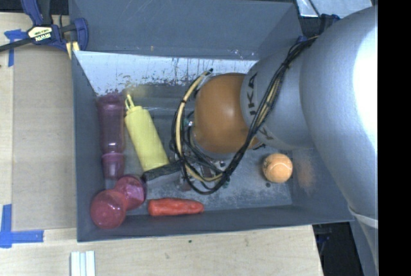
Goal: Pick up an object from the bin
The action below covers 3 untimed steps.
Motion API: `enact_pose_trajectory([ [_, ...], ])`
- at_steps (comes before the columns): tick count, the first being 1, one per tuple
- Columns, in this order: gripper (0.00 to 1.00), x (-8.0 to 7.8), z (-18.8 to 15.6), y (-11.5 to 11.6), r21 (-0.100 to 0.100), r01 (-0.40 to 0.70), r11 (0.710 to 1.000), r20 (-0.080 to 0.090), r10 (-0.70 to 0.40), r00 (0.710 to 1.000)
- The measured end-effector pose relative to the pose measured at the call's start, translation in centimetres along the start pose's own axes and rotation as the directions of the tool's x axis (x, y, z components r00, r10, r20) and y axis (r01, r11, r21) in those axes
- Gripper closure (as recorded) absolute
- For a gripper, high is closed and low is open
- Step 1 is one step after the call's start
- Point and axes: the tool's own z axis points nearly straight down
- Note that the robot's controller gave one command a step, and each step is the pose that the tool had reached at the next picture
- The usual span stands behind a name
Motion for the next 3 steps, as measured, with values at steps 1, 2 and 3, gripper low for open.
enact_pose_trajectory([
  [1, 1.0, -1.4, -7.6, 0.0, 0.001, 0.013, 1.0, 0.001, -0.013, 1.0],
  [2, 1.0, -0.3, -5.2, 0.7, 0.001, 0.004, 1.0, -0.007, -0.004, 1.0],
  [3, 1.0, 0.0, -13.2, 0.7, 0.001, 0.031, 1.0, 0.0, -0.031, 1.0],
])
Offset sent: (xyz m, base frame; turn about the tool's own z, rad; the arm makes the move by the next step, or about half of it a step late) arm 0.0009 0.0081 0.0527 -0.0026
